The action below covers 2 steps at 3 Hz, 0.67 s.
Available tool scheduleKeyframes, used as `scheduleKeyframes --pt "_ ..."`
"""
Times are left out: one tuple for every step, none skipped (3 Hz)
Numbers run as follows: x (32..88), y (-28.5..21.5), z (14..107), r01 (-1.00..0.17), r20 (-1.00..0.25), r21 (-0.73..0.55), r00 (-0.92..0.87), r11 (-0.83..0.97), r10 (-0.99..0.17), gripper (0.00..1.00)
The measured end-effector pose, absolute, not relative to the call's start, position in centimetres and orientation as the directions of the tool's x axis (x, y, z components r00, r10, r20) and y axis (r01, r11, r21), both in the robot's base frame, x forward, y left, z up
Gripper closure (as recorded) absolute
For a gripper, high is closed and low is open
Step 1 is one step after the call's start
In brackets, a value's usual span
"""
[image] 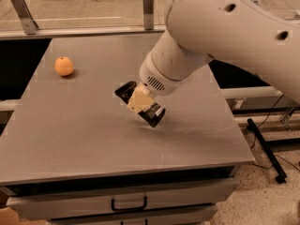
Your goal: Move rxbar chocolate near coke can
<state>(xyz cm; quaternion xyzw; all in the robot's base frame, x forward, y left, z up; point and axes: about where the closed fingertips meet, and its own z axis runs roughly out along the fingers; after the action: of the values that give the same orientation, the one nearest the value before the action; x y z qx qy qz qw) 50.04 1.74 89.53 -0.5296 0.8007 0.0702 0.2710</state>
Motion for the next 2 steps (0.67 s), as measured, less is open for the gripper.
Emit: scheduleKeyframes --pt "51.0 -2.9 89.6 -0.840 -0.527 -0.215 -0.329 0.498 -0.783 1.00" --pt "53.1 -8.3 89.5 -0.811 -0.539 -0.267 -0.322 0.520 -0.778 1.00"
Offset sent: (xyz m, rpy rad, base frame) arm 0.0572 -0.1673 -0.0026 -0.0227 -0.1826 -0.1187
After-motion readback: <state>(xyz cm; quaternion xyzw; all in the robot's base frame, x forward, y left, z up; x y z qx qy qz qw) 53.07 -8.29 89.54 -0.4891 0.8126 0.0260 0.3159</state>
